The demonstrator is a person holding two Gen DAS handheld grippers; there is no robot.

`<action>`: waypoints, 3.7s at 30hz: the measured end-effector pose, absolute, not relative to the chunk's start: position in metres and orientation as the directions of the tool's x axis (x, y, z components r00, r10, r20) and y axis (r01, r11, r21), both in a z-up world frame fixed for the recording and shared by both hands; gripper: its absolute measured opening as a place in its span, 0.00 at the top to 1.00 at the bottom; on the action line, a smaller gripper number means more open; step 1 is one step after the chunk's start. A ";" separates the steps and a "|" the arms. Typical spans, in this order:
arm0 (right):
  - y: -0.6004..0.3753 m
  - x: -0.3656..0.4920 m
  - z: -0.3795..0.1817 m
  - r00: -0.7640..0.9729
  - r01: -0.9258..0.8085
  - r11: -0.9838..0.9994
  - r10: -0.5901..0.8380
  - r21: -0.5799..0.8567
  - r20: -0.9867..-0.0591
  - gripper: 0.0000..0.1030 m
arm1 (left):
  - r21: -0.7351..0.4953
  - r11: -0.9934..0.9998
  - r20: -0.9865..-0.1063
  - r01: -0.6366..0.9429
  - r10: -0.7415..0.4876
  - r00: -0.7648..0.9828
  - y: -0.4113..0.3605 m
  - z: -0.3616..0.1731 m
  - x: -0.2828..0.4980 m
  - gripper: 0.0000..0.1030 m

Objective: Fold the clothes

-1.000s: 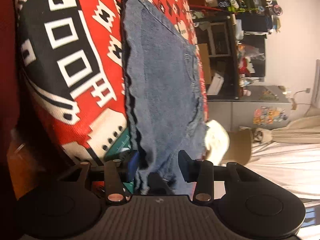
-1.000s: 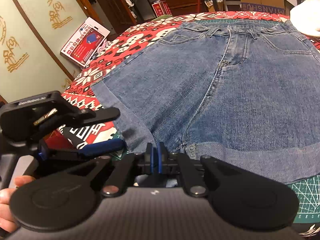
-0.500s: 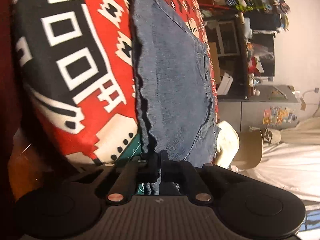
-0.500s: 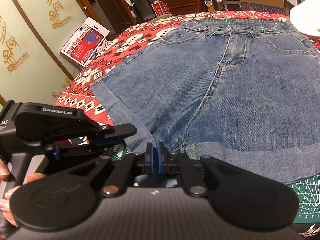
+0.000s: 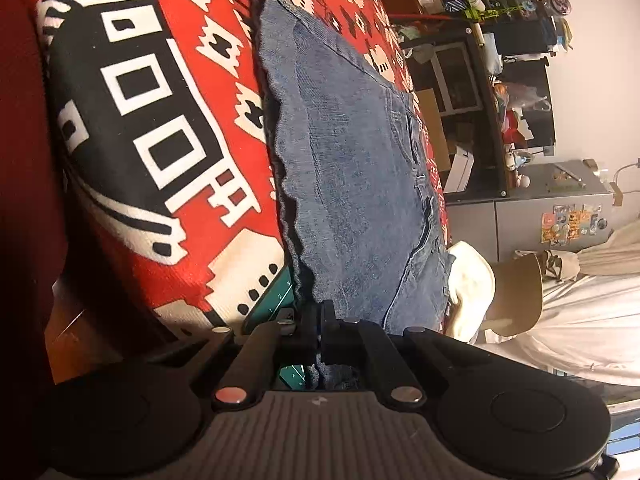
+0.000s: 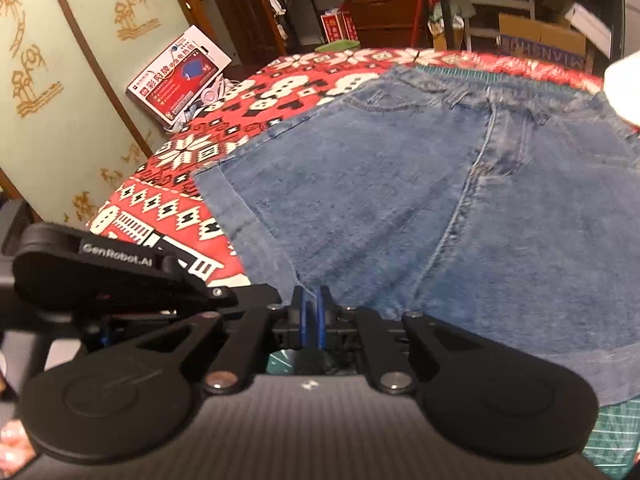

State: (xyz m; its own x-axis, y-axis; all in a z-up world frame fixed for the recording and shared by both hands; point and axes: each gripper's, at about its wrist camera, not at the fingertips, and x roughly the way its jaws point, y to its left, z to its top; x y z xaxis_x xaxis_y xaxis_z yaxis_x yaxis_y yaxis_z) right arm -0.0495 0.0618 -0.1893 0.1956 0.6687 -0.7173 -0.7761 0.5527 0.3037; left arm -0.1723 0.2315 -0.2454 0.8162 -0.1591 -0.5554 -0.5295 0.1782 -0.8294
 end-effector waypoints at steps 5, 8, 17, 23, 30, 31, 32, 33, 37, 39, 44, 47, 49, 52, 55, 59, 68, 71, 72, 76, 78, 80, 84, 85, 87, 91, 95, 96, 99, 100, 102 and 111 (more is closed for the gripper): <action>0.065 -0.059 -0.192 0.201 -0.790 0.542 0.670 0.287 -0.715 0.95 | -0.823 0.189 -0.563 -0.536 -0.151 0.812 0.230 -0.243 -0.172 0.98; 0.066 -0.062 -0.193 0.205 -0.797 0.538 0.669 0.275 -0.715 0.95 | -0.828 0.182 -0.557 -0.531 -0.152 0.816 0.229 -0.245 -0.174 0.98; 0.064 -0.063 -0.195 0.213 -0.796 0.538 0.677 0.278 -0.704 0.97 | -0.811 0.226 -0.573 -0.540 -0.115 0.812 0.233 -0.231 -0.180 0.97; 0.064 -0.060 -0.196 0.204 -0.786 0.542 0.681 0.297 -0.703 0.97 | -0.822 0.290 -0.536 -0.489 -0.105 0.838 0.235 -0.211 -0.168 0.97; 0.061 -0.057 -0.196 0.192 -0.778 0.541 0.688 0.319 -0.700 0.97 | -0.795 0.266 -0.587 -0.546 -0.108 0.802 0.245 -0.233 -0.152 0.97; 0.061 -0.057 -0.196 0.191 -0.776 0.542 0.690 0.323 -0.698 0.97 | -0.800 0.268 -0.579 -0.537 -0.105 0.809 0.245 -0.235 -0.155 0.97; 0.060 -0.057 -0.197 0.191 -0.774 0.542 0.692 0.326 -0.696 0.97 | -0.805 0.270 -0.570 -0.529 -0.101 0.815 0.246 -0.236 -0.158 0.97; 0.060 -0.057 -0.196 0.191 -0.774 0.543 0.692 0.326 -0.696 0.97 | -0.807 0.275 -0.565 -0.523 -0.098 0.819 0.246 -0.237 -0.160 0.97; 0.056 -0.056 -0.189 0.202 -0.777 0.546 0.689 0.315 -0.696 0.91 | -0.789 0.314 -0.577 -0.528 -0.086 0.812 0.244 -0.234 -0.160 0.97; 0.045 -0.055 -0.179 0.225 -0.769 0.556 0.698 0.316 -0.679 0.88 | -0.782 0.324 -0.584 -0.532 -0.082 0.808 0.243 -0.232 -0.162 0.97; 0.010 -0.051 -0.154 0.305 -0.742 0.598 0.703 0.303 -0.642 0.85 | -0.757 0.362 -0.606 -0.544 -0.079 0.792 0.239 -0.225 -0.162 0.98; -0.012 -0.052 -0.143 0.366 -0.732 0.635 0.673 0.249 -0.642 0.71 | -0.743 0.415 -0.603 -0.525 -0.075 0.794 0.233 -0.215 -0.161 0.97; -0.027 -0.053 -0.139 0.426 -0.720 0.672 0.624 0.171 -0.655 0.59 | -0.718 0.476 -0.602 -0.508 -0.059 0.796 0.228 -0.203 -0.160 0.96; -0.046 -0.055 -0.139 0.501 -0.703 0.709 0.547 0.052 -0.671 0.47 | -0.667 0.570 -0.603 -0.479 -0.037 0.797 0.219 -0.187 -0.156 0.94; -0.068 -0.052 -0.139 0.551 -0.669 0.743 0.492 -0.004 -0.674 0.31 | -0.610 0.665 -0.605 -0.431 -0.038 0.795 0.208 -0.172 -0.146 0.85; -0.097 -0.048 -0.136 0.614 -0.611 0.791 0.439 -0.043 -0.656 0.18 | -0.506 0.779 -0.610 -0.371 -0.019 0.792 0.186 -0.155 -0.132 0.54; -0.133 -0.037 -0.119 0.731 -0.508 0.855 0.363 -0.106 -0.578 0.01 | -0.259 0.923 -0.573 -0.286 0.092 0.815 0.142 -0.129 -0.112 0.05; -0.138 -0.030 -0.121 0.720 -0.491 0.869 0.362 -0.065 -0.592 0.01 | -0.167 0.949 -0.553 -0.266 0.133 0.822 0.129 -0.122 -0.107 0.02; -0.139 -0.028 -0.123 0.714 -0.485 0.873 0.360 -0.054 -0.600 0.01 | -0.155 0.952 -0.554 -0.265 0.138 0.821 0.127 -0.122 -0.105 0.02; -0.141 -0.018 -0.132 0.698 -0.468 0.883 0.359 -0.016 -0.620 0.01 | -0.128 0.953 -0.554 -0.273 0.160 0.817 0.128 -0.126 -0.100 0.02; -0.143 -0.016 -0.137 0.691 -0.485 0.874 0.398 0.021 -0.603 0.01 | -0.129 0.950 -0.544 -0.284 0.172 0.821 0.129 -0.127 -0.101 0.02; -0.142 -0.013 -0.142 0.689 -0.490 0.871 0.404 0.024 -0.601 0.01 | -0.100 0.951 -0.539 -0.292 0.195 0.819 0.131 -0.129 -0.100 0.02; -0.141 -0.007 -0.151 0.687 -0.495 0.869 0.404 0.017 -0.604 0.01 | -0.089 0.951 -0.568 -0.297 0.196 0.800 0.145 -0.135 -0.092 0.02; -0.140 -0.004 -0.155 0.689 -0.491 0.871 0.393 0.007 -0.609 0.01 | -0.115 0.949 -0.576 -0.293 0.176 0.798 0.150 -0.136 -0.091 0.02; -0.142 0.002 -0.162 0.690 -0.486 0.874 0.387 0.004 -0.612 0.02 | -0.161 0.933 -0.590 -0.322 0.170 0.790 0.159 -0.140 -0.091 0.02; -0.142 0.018 -0.178 0.669 -0.458 0.888 0.368 0.032 -0.646 0.32 | -0.223 0.883 -0.614 -0.413 0.202 0.763 0.181 -0.146 -0.093 0.04; -0.144 0.034 -0.192 0.654 -0.424 0.904 0.353 0.061 -0.669 0.54 | -0.251 0.861 -0.594 -0.442 0.223 0.773 0.193 -0.147 -0.101 0.14; -0.143 0.037 -0.194 0.662 -0.418 0.907 0.348 0.059 -0.664 0.59 | -0.245 0.861 -0.590 -0.446 0.233 0.773 0.196 -0.146 -0.102 0.16; -0.144 0.044 -0.201 0.664 -0.399 0.915 0.332 0.058 -0.670 0.65 | -0.248 0.866 -0.584 -0.435 0.225 0.780 0.205 -0.148 -0.104 0.35; -0.143 0.045 -0.202 0.666 -0.401 0.915 0.329 0.050 -0.669 0.65 | -0.258 0.863 -0.586 -0.434 0.218 0.781 0.209 -0.149 -0.104 0.43; -0.142 0.043 -0.202 0.668 -0.412 0.911 0.317 0.019 -0.673 0.65 | -0.277 0.850 -0.597 -0.449 0.214 0.773 0.219 -0.153 -0.104 0.58; -0.147 0.031 -0.198 0.659 -0.422 0.906 0.314 0.009 -0.683 0.64 | -0.253 0.833 -0.681 -0.492 0.207 0.702 0.242 -0.182 -0.098 0.91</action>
State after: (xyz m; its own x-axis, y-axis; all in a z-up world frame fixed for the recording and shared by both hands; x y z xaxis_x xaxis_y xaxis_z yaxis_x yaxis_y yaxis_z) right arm 0.0312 -0.1465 -0.1978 0.6595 0.3139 -0.6831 -0.4225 0.9063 0.0087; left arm -0.0984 0.2418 -0.1823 0.7021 0.2073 -0.6813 -0.4918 0.8330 -0.2533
